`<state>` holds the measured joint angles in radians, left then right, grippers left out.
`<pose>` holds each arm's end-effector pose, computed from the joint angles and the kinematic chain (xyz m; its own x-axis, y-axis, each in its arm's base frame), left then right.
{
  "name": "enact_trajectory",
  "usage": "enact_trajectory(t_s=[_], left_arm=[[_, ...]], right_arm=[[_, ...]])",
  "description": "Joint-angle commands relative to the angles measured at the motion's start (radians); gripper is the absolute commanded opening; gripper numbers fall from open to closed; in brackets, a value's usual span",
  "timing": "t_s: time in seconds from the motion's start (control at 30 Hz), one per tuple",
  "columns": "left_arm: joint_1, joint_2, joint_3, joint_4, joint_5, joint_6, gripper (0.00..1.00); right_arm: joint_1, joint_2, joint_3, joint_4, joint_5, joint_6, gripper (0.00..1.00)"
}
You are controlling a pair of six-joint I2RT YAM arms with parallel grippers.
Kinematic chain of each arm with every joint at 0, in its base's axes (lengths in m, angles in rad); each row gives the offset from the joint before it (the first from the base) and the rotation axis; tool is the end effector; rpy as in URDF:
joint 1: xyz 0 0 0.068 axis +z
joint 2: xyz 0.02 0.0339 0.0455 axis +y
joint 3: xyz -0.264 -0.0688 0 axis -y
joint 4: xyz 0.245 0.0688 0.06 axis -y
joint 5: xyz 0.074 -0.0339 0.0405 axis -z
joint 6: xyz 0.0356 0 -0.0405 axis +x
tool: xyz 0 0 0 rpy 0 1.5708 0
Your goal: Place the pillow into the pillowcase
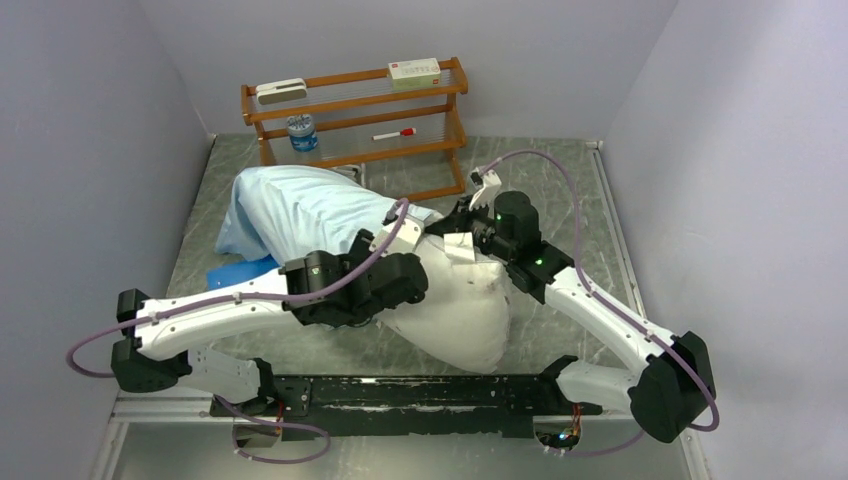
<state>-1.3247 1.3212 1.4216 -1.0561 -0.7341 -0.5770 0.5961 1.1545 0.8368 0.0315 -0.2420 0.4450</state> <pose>0.0842 -0.2371 0.3716 -0.5082 0.3607 -0.7821 0.4160 0.8979 0.1438 0.2177 0.1580 0.3048 -0.5274 0.1472 -0.8368 -0.5631 0.6769 0.4740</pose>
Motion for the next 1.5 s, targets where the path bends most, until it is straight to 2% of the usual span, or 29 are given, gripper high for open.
enact_trajectory(t_s=[0.0, 0.1, 0.2, 0.37, 0.6, 0.67, 0.77, 0.83, 0.9, 1.07, 1.17, 1.37, 1.47], left_arm=[[-0.029, 0.013, 0.046, -0.083, -0.311, -0.113, 0.63], [-0.033, 0.014, 0.059, -0.111, -0.374, -0.132, 0.64], [-0.033, 0.005, 0.03, -0.061, -0.39, -0.08, 0.64], [-0.033, 0.005, -0.015, -0.028, -0.392, -0.076, 0.59], [-0.021, 0.031, -0.038, -0.012, -0.401, -0.083, 0.7], [-0.008, 0.042, -0.036, -0.017, -0.403, -0.077, 0.66], [-0.002, 0.037, -0.026, 0.017, -0.375, -0.033, 0.52], [-0.002, 0.022, -0.006, 0.094, -0.312, 0.051, 0.26], [-0.004, 0.0, 0.0, 0.197, -0.222, 0.146, 0.07], [-0.004, -0.019, 0.048, 0.342, -0.04, 0.24, 0.05], [-0.004, -0.041, 0.048, 0.468, 0.154, 0.295, 0.05], [-0.004, -0.12, -0.048, 0.826, 0.474, 0.268, 0.05], [-0.004, -0.116, -0.078, 0.929, 0.592, 0.226, 0.05]], right_arm=[[-0.012, -0.019, -0.036, 0.07, 0.018, 0.013, 0.0], [-0.011, -0.02, -0.048, 0.078, 0.008, 0.016, 0.0], [-0.012, -0.021, -0.059, 0.085, -0.003, 0.022, 0.0], [-0.011, -0.036, -0.064, 0.094, 0.001, 0.036, 0.0], [-0.012, -0.029, -0.061, 0.116, -0.001, 0.053, 0.0], [-0.011, -0.032, -0.065, 0.125, -0.003, 0.061, 0.0], [-0.011, -0.035, -0.075, 0.145, -0.006, 0.074, 0.0], [-0.01, -0.03, -0.078, 0.15, -0.013, 0.082, 0.0], [-0.01, -0.027, -0.086, 0.163, -0.017, 0.096, 0.0], [-0.01, -0.051, -0.133, 0.233, -0.001, 0.139, 0.0], [-0.01, -0.056, -0.146, 0.252, 0.027, 0.164, 0.0], [-0.01, -0.065, -0.192, 0.359, 0.09, 0.25, 0.0], [-0.01, -0.059, -0.213, 0.423, 0.125, 0.304, 0.0]])
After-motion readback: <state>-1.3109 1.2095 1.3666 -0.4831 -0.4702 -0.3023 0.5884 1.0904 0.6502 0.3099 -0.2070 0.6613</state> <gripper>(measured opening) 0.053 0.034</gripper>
